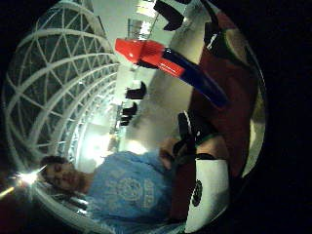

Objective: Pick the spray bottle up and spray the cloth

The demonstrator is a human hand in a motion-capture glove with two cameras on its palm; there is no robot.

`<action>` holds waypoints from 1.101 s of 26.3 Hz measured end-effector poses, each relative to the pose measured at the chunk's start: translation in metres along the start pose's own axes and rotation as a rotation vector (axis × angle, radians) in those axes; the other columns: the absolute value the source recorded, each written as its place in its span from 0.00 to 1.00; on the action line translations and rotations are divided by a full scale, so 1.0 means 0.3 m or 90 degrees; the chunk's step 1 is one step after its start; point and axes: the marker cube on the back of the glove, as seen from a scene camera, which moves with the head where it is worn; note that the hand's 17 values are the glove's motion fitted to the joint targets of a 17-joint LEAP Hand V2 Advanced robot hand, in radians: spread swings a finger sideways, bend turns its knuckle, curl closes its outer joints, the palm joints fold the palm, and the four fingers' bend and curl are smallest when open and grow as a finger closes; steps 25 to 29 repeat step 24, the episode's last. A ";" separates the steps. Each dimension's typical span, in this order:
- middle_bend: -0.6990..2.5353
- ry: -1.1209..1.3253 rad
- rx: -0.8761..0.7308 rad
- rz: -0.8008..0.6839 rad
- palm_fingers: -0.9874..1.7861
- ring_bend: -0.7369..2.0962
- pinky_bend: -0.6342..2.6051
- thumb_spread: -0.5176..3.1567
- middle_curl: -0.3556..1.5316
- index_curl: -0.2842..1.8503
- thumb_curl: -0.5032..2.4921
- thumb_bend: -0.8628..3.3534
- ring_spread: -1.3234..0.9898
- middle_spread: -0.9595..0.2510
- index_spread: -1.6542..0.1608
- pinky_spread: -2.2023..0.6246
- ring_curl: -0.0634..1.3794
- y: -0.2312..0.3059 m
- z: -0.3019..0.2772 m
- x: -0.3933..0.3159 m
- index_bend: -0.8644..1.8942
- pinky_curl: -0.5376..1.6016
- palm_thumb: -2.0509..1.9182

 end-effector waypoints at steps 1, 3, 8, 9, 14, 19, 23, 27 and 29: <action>0.29 0.056 0.002 0.007 0.67 0.41 0.26 0.38 0.43 0.29 0.35 0.20 0.53 0.72 0.74 0.81 0.30 0.049 -0.046 0.034 0.36 0.41 0.74; 0.29 0.154 0.005 0.023 0.67 0.40 0.25 0.38 0.43 0.29 0.35 0.20 0.54 0.72 0.74 0.82 0.30 0.149 -0.132 0.094 0.36 0.41 0.74; 0.30 0.262 0.032 0.057 0.66 0.38 0.24 0.39 0.43 0.29 0.34 0.20 0.54 0.72 0.74 0.83 0.29 0.377 -0.306 0.198 0.37 0.40 0.74; 0.30 0.270 0.039 0.061 0.66 0.38 0.24 0.39 0.43 0.29 0.34 0.20 0.55 0.72 0.74 0.83 0.28 0.414 -0.335 0.217 0.37 0.40 0.74; 0.29 0.300 0.074 0.094 0.68 0.39 0.24 0.40 0.42 0.29 0.34 0.20 0.54 0.73 0.74 0.84 0.29 0.589 -0.455 0.320 0.37 0.39 0.74; 0.30 0.310 0.096 0.135 0.69 0.40 0.24 0.40 0.42 0.30 0.34 0.20 0.54 0.73 0.74 0.83 0.29 0.678 -0.522 0.383 0.37 0.38 0.74; 0.30 0.311 0.105 0.143 0.69 0.40 0.24 0.40 0.42 0.30 0.34 0.20 0.54 0.73 0.74 0.83 0.29 0.694 -0.550 0.405 0.37 0.38 0.74; 0.30 0.311 0.105 0.143 0.69 0.40 0.24 0.40 0.42 0.30 0.34 0.20 0.54 0.73 0.74 0.83 0.29 0.695 -0.552 0.406 0.37 0.38 0.74; 0.30 0.311 0.105 0.143 0.69 0.40 0.24 0.40 0.42 0.30 0.34 0.20 0.54 0.73 0.74 0.83 0.29 0.695 -0.552 0.406 0.37 0.38 0.74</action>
